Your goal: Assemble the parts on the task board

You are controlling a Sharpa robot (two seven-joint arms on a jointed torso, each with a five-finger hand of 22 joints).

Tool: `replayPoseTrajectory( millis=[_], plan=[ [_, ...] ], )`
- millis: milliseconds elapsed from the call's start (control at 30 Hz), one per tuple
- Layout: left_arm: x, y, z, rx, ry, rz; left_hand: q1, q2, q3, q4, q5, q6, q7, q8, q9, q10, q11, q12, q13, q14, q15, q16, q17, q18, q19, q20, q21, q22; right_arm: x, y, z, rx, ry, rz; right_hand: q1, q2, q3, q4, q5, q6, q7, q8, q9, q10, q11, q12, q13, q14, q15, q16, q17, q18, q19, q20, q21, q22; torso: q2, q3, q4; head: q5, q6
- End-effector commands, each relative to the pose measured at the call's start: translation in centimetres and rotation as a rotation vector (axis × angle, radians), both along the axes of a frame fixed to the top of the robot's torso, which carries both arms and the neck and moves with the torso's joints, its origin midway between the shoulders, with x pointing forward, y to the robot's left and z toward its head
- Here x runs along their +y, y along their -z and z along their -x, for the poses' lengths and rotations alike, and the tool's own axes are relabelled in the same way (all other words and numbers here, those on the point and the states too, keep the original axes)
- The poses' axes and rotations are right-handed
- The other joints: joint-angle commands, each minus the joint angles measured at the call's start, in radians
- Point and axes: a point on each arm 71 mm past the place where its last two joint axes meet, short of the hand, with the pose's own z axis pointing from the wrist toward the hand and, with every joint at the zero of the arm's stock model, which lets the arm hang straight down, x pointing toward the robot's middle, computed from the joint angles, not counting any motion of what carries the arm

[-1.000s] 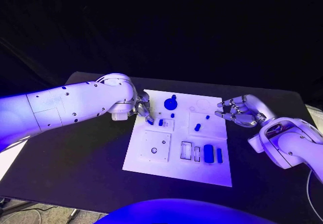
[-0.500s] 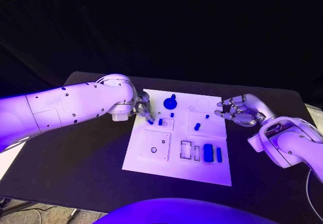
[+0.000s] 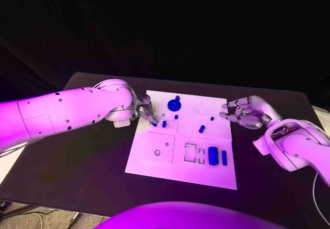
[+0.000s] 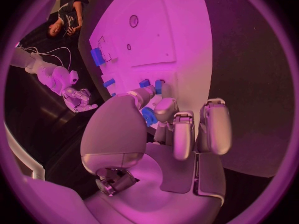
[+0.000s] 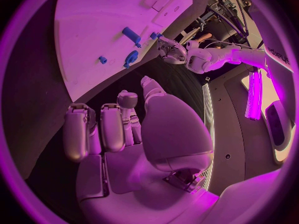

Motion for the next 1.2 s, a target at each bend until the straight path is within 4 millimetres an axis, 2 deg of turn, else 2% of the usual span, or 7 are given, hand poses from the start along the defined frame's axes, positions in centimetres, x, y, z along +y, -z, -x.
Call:
replayPoseTrajectory(
  millis=[33, 367, 1200],
  plan=[
    [-0.16, -0.12, 0.12, -0.036, -0.012, 0.018, -0.003, -0.005, 0.14, -0.135, 0.004, 0.007, -0.003, 0.007, 0.0, 0.007, -0.002, 0.006, 0.001, 0.105, -0.002, 0.003, 0.263, 0.0, 0.017, 0.001, 0.005, 0.11, 0.14, 0.03, 0.06, -0.005, -0.013, 0.005, 0.007, 0.007, -0.004, 0.003, 0.003, 0.009, 0.0, 0.002, 0.001, -0.005, -0.001, -0.006, -0.001, 0.035, -0.008, -0.005, -0.001, 0.019, -0.006, 0.002, -0.004, -0.001, 0.0, -0.0003, 0.0002, 0.003, -0.001],
    [-0.23, 0.52, 0.36, -0.063, 0.018, -0.043, -0.003, -0.005, 0.142, -0.135, 0.004, 0.007, -0.003, 0.007, 0.0, 0.007, -0.002, 0.006, 0.001, 0.105, -0.003, 0.003, 0.263, 0.0, 0.017, 0.001, 0.005, 0.111, 0.17, 0.15, 0.08, -0.002, -0.013, 0.005, 0.007, 0.007, -0.004, 0.003, 0.003, 0.009, 0.0, 0.002, 0.001, -0.005, -0.001, -0.006, -0.001, 0.035, -0.008, -0.005, -0.001, 0.019, -0.006, 0.002, -0.004, -0.001, 0.001, -0.0004, -0.0025, 0.003, -0.002],
    [-0.32, 0.58, 0.4, -0.087, 0.029, -0.076, -0.008, -0.011, 0.152, -0.138, 0.004, 0.009, -0.005, 0.011, -0.003, 0.015, -0.003, 0.013, 0.008, 0.105, -0.004, 0.003, 0.263, -0.003, 0.023, -0.001, 0.015, 0.121, 0.2, 0.24, 0.1, 0.0, -0.015, 0.004, 0.007, 0.007, -0.004, 0.003, 0.003, 0.009, 0.0, 0.002, 0.001, -0.005, -0.001, -0.006, -0.001, 0.035, -0.008, -0.005, -0.001, 0.019, -0.006, 0.002, -0.004, -0.001, 0.0, -0.0003, -0.0004, 0.002, -0.007]
  ],
)
